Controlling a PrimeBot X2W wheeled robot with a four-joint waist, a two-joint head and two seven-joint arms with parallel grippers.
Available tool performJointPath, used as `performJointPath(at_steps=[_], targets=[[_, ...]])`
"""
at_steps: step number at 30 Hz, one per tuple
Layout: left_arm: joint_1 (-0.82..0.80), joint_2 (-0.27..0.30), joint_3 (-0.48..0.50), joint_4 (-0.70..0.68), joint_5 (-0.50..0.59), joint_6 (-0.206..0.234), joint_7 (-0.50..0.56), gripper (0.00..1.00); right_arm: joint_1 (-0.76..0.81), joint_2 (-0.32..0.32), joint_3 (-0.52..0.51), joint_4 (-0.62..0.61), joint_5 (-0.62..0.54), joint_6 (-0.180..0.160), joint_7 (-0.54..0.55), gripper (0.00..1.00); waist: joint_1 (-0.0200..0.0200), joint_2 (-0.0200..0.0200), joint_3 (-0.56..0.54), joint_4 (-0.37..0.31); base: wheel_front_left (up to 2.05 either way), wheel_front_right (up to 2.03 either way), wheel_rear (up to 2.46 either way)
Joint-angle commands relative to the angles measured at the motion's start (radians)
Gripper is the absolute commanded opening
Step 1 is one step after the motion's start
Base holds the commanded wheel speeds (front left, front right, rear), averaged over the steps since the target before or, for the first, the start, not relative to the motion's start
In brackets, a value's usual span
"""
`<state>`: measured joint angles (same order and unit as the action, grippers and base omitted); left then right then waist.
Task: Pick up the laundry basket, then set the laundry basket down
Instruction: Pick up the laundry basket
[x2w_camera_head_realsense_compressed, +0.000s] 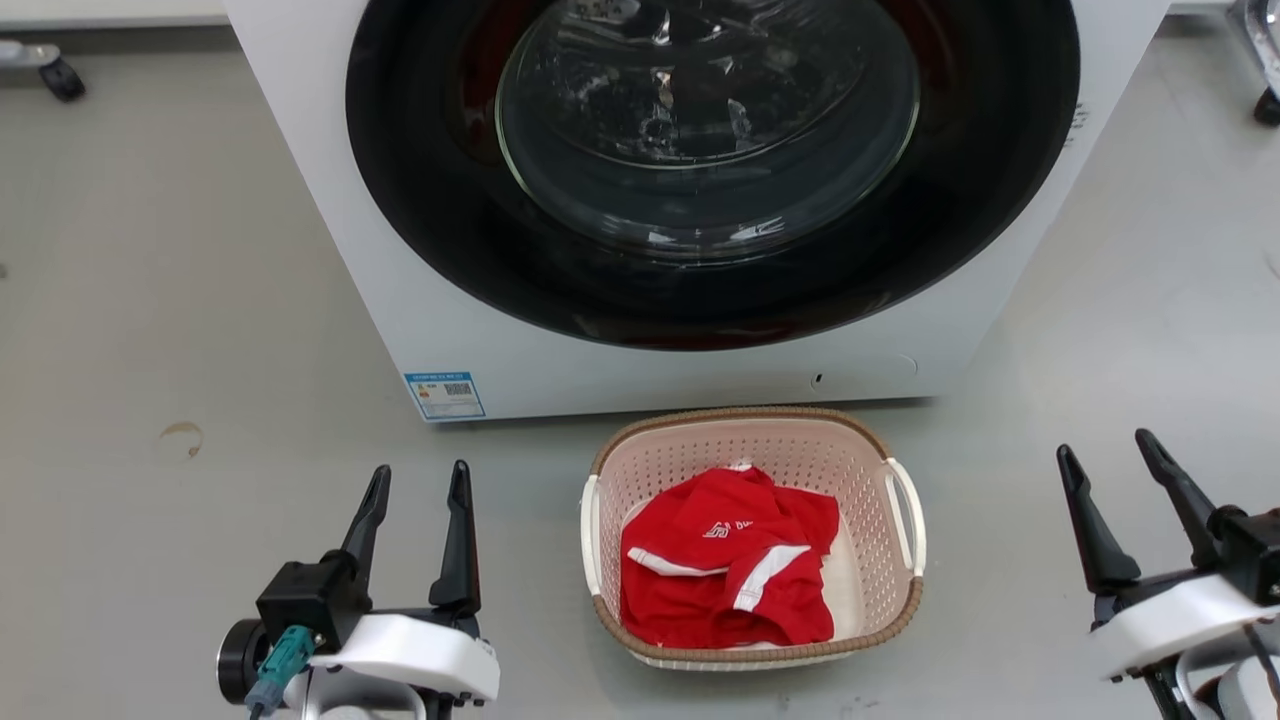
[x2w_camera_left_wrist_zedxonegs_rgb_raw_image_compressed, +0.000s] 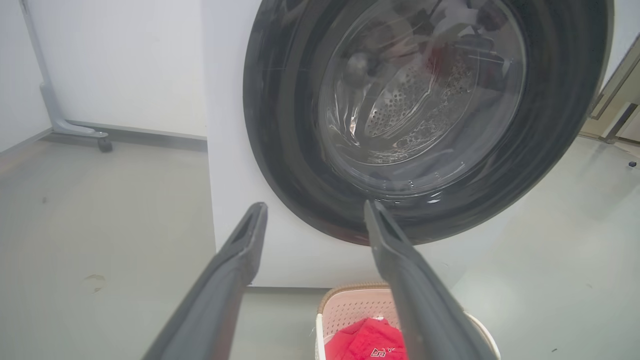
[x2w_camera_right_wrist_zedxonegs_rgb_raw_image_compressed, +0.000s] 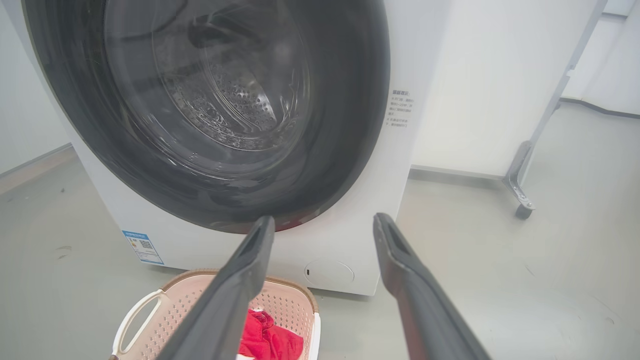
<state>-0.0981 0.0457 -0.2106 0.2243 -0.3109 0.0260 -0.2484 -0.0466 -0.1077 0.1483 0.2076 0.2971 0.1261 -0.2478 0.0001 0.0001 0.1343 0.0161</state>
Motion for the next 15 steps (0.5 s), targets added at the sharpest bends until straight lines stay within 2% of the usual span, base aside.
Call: performJointPath(at_steps=[1, 8, 15], targets=[[-0.058, 0.004, 0.018, -0.017, -0.007, 0.013, -0.013, 1.00, -0.051, -0.029, 0.008, -0.018, -0.005, 0.005, -0.014, 1.00, 0.0000, -0.0001, 0.051, 0.009, 0.00, 0.00, 0.00], [-0.157, 0.004, -0.053, 0.012, -0.069, 0.053, -0.013, 1.00, -0.120, -0.052, 0.003, 0.020, -0.011, 0.005, -0.014, 1.00, 0.0000, -0.0001, 0.187, 0.035, 0.00, 0.00, 0.00], [-0.320, 0.004, -0.194, 0.085, -0.128, 0.106, -0.013, 1.00, -0.246, -0.107, 0.028, 0.093, -0.007, 0.005, -0.014, 1.00, 0.0000, -0.0001, 0.388, 0.062, 0.00, 0.00, 0.00]])
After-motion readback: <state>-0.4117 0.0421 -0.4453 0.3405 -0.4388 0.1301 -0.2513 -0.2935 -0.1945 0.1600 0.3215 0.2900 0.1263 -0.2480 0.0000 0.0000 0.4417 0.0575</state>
